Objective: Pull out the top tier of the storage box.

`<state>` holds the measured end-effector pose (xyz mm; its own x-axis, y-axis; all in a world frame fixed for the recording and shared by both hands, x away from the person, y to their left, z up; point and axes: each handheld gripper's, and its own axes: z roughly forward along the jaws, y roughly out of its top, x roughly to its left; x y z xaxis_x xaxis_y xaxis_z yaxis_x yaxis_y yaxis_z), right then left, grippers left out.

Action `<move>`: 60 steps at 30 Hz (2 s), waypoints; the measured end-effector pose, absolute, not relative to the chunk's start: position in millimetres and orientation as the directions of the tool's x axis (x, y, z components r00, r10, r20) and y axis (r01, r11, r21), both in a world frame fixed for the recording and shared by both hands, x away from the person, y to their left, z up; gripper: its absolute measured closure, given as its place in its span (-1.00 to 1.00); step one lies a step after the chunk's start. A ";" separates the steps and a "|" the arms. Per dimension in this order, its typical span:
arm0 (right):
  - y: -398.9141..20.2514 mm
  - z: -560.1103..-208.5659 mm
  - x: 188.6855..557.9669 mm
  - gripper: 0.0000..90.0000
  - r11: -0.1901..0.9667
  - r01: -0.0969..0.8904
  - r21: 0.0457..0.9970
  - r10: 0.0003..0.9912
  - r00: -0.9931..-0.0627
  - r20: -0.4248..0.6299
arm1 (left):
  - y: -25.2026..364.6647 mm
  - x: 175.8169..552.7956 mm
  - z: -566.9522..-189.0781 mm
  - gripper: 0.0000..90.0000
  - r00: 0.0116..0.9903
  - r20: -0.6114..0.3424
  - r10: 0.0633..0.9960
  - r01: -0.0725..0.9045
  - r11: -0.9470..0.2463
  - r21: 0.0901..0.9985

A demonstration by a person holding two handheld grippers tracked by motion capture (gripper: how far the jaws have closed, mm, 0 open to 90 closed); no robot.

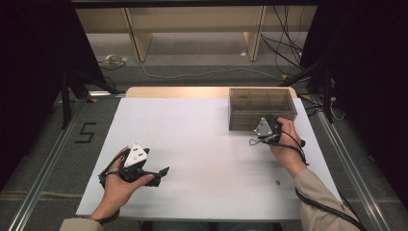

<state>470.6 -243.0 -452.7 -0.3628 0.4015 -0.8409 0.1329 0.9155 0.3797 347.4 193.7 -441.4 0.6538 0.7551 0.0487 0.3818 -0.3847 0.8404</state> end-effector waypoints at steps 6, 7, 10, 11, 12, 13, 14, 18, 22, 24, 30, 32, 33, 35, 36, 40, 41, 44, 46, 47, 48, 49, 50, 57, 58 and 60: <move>-241.5 -453.7 469.7 0.76 0.927 0.122 0.354 0.374 -0.356 -0.856 | 193.8 347.5 -441.5 -0.88 0.654 0.049 0.755 0.382 -0.385 0.840; -240.7 -453.7 469.5 0.74 0.931 0.115 0.348 0.365 -0.356 -0.860 | 193.8 347.5 -441.6 -0.88 0.654 0.047 0.755 0.383 -0.383 0.841; -238.2 -453.3 469.4 0.72 0.941 0.101 0.324 0.338 -0.359 -0.870 | 193.7 347.4 -441.6 -0.88 0.655 0.048 0.754 0.382 -0.385 0.840; -237.5 -453.3 469.4 0.72 0.939 0.112 0.324 0.342 -0.360 -0.868 | 193.7 347.4 -441.6 -0.88 0.655 0.048 0.754 0.382 -0.385 0.840; -237.4 -453.5 470.0 0.72 0.941 0.108 0.321 0.338 -0.359 -0.870 | 193.6 347.3 -441.7 -0.88 0.654 0.047 0.755 0.382 -0.383 0.841; -237.6 -453.7 470.2 0.72 0.941 0.109 0.321 0.338 -0.358 -0.870 | 193.8 347.3 -441.5 -0.88 0.654 0.047 0.755 0.381 -0.383 0.841; -237.6 -453.8 470.6 0.72 0.943 0.105 0.317 0.333 -0.356 -0.873 | 194.0 347.0 -441.4 -0.88 0.653 0.046 0.756 0.383 -0.382 0.841; -238.0 -454.2 470.4 0.74 0.947 0.109 0.302 0.321 -0.355 -0.878 | 193.8 347.1 -441.6 -0.87 0.654 0.045 0.755 0.383 -0.382 0.841; -237.7 -454.7 470.2 0.77 0.957 0.096 0.275 0.291 -0.349 -0.891 | 193.8 347.0 -441.3 -0.87 0.654 0.045 0.755 0.382 -0.381 0.842; -237.6 -454.2 470.0 0.77 0.957 0.098 0.274 0.291 -0.352 -0.890 | 193.9 347.0 -441.1 -0.87 0.653 0.046 0.756 0.382 -0.382 0.842; -238.2 -453.2 469.5 0.77 0.956 0.098 0.277 0.294 -0.355 -0.887 | 194.1 347.0 -441.1 -0.86 0.653 0.046 0.756 0.382 -0.381 0.842; -237.4 -453.7 468.4 0.77 0.947 0.110 0.301 0.320 -0.352 -0.879 | 194.1 347.1 -441.2 -0.86 0.653 0.046 0.756 0.382 -0.381 0.842; -237.5 -453.1 467.9 0.77 0.948 0.114 0.296 0.317 -0.357 -0.878 | 193.9 347.0 -441.1 -0.85 0.650 0.044 0.759 0.382 -0.376 0.844; -238.5 -452.1 468.4 0.77 0.956 0.100 0.276 0.293 -0.361 -0.885 | 194.3 346.7 -440.2 -0.85 0.647 0.046 0.761 0.378 -0.372 0.848; -238.5 -452.2 468.3 0.77 0.956 0.099 0.278 0.295 -0.360 -0.885 | 194.8 346.6 -439.8 -0.85 0.646 0.047 0.762 0.376 -0.371 0.849; -238.6 -452.6 468.2 0.77 0.955 0.097 0.279 0.295 -0.358 -0.886 | 195.4 346.8 -440.1 -0.85 0.645 0.046 0.763 0.378 -0.371 0.848; -238.5 -452.5 468.0 0.77 0.956 0.099 0.277 0.293 -0.363 -0.885 | 195.1 346.8 -440.1 -0.85 0.644 0.047 0.764 0.378 -0.371 0.849; -238.6 -452.6 467.8 0.77 0.955 0.096 0.281 0.297 -0.358 -0.885 | 195.2 346.6 -439.8 -0.85 0.646 0.049 0.762 0.376 -0.373 0.848; -238.7 -452.3 467.3 0.77 0.956 0.096 0.276 0.292 -0.361 -0.886 | 195.3 346.7 -440.0 -0.85 0.645 0.047 0.763 0.378 -0.371 0.848; -238.7 -452.3 467.3 0.77 0.956 0.096 0.276 0.292 -0.361 -0.886 | 195.3 346.6 -440.0 -0.85 0.645 0.047 0.763 0.377 -0.372 0.848; -238.6 -452.4 466.9 0.77 0.956 0.099 0.276 0.293 -0.363 -0.884 | 195.3 346.5 -439.9 -0.85 0.645 0.049 0.763 0.377 -0.373 0.848; -238.5 -452.6 466.7 0.77 0.956 0.098 0.276 0.293 -0.360 -0.886 | 195.3 346.5 -439.8 -0.85 0.645 0.049 0.762 0.376 -0.373 0.848; -238.2 -453.2 466.7 0.77 0.954 0.095 0.284 0.299 -0.356 -0.885 | 195.2 346.5 -439.8 -0.85 0.645 0.049 0.762 0.376 -0.373 0.848; -237.1 -454.5 464.7 0.77 0.948 0.109 0.299 0.318 -0.354 -0.880 | 195.2 346.5 -439.9 -0.85 0.645 0.050 0.763 0.377 -0.373 0.848; -237.2 -454.1 464.4 0.77 0.950 0.108 0.294 0.313 -0.355 -0.881 | 195.2 346.5 -439.9 -0.85 0.645 0.049 0.763 0.377 -0.373 0.848; -237.5 -454.0 463.0 0.77 0.952 0.105 0.288 0.307 -0.353 -0.884 | 195.2 346.5 -439.9 -0.85 0.645 0.050 0.762 0.376 -0.374 0.848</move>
